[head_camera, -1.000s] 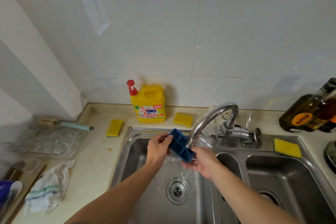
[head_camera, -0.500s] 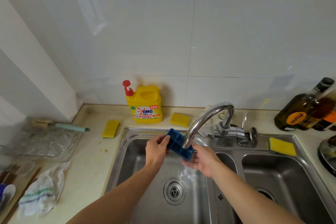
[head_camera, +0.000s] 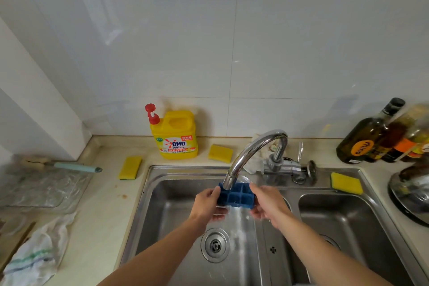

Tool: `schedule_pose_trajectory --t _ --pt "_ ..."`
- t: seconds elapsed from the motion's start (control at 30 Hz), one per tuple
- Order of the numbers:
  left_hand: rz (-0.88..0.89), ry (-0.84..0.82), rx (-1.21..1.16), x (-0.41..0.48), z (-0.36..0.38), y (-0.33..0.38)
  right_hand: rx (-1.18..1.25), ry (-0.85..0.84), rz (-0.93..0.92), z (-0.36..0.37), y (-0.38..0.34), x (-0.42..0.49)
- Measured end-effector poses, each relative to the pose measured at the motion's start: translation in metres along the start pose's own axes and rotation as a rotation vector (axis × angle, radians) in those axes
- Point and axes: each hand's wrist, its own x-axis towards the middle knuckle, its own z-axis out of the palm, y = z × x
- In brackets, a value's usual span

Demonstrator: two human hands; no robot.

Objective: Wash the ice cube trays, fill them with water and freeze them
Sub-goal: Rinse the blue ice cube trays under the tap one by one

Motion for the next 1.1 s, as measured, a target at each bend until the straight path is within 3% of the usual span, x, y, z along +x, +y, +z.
schedule_pose_trajectory --t 0.17,0.3,0.5,0.67,0.77,0.93,1.1 --pt "-0.18 -0.058 0.039 -0.006 -0.002 0.0 -0.111 -0.098 0.075 0.005 0.014 -0.002" --pt "-0.217 -0.101 0.054 -0.009 -0.01 -0.001 -0.15 -0.131 0.049 0.011 0.018 -0.002" --pt "-0.284 -0.144 -0.204 0.0 0.004 -0.002 -0.201 -0.09 -0.097 0.001 0.019 -0.002" --pt "-0.29 -0.13 -0.182 0.015 0.034 -0.003 -0.219 -0.086 -0.094 -0.029 0.025 0.002" --pt "-0.246 -0.013 -0.135 0.024 0.044 -0.006 -0.245 0.013 -0.095 -0.048 0.021 0.015" --pt "-0.235 0.1 -0.133 0.026 0.035 -0.012 -0.309 0.351 -0.294 -0.088 -0.01 0.056" --pt "-0.24 0.195 -0.15 0.017 0.025 -0.02 -0.323 0.388 -0.281 -0.117 -0.036 0.108"
